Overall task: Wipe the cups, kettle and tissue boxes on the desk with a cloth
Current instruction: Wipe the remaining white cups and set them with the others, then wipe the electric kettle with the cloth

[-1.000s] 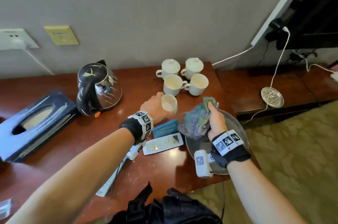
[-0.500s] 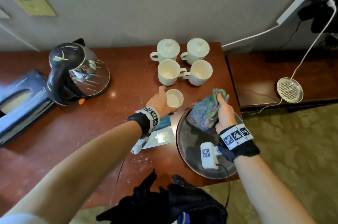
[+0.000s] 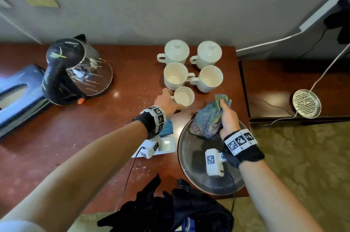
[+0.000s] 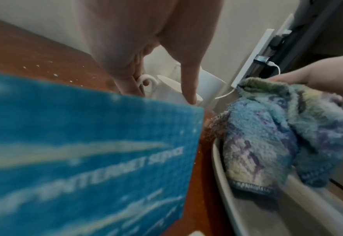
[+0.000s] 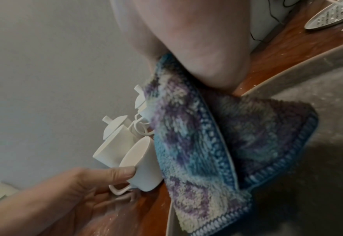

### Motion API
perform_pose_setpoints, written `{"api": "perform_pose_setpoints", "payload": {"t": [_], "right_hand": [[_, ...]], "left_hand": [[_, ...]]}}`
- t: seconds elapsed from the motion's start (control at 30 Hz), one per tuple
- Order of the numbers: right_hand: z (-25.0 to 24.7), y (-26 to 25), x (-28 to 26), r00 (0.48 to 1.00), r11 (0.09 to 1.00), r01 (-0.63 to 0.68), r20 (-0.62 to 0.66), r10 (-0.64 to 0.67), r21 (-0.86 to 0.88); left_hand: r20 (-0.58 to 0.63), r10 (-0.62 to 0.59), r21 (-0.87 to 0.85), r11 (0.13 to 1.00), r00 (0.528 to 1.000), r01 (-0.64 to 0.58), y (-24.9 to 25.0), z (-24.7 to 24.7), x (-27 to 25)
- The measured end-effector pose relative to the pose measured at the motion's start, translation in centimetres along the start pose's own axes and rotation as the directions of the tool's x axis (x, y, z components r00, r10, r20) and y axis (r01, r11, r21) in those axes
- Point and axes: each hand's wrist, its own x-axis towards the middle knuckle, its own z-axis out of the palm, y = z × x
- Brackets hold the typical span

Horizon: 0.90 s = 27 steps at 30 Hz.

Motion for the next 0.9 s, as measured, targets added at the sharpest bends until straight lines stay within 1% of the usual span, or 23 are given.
{"api": "perform_pose_setpoints", "payload": {"t": [0.13, 0.23, 0.37, 0.5, 0.67, 0.8, 0.9], "right_hand": [[-0.3, -0.2, 0.5, 1.000, 1.000, 0.002, -0.008, -0.002, -0.003], [-0.4, -0.3, 0.6, 1.000, 1.000, 0.017, 0.006, -0.017, 0.005], [-0.3, -0.5, -0.2, 0.998, 1.000, 0.025, 0.055, -0.026, 0.013], [0.1, -0.9, -1.4, 0.989, 0.994, 0.102, 0.110, -0.098, -0.030], [2.4, -1.3, -3.4, 0.962, 0.970, 0.217, 0.193, -0.193, -0.112], [5.8, -1.4, -5.4, 0.921, 0.944, 0.313, 0.274, -0.276, -0.102], [9.0, -1.4, -6.9, 0.894, 0.938, 0.342, 0.328, -0.305, -0.061]], "left_hand": [[0.011, -0.015, -0.068, 0.998, 1.000, 0.016, 0.6, 0.7, 0.6], [-0.011, 0.004, -0.104, 0.995, 1.000, -0.005, 0.9, 1.1, 0.7], [-0.043, 0.018, -0.052, 0.998, 0.999, -0.020, 1.2, 1.2, 0.4], [-0.063, 0.011, -0.069, 0.997, 0.998, -0.016, 0.6, 0.5, -0.6], [-0.113, 0.047, -0.010, 0.999, 0.993, -0.049, -1.4, -2.2, -2.5], [-0.186, 0.064, -0.027, 0.997, 0.980, -0.071, -3.7, -5.8, -4.5], [-0.255, 0.052, -0.039, 0.997, 0.966, -0.064, -5.8, -9.0, -6.2]]}}
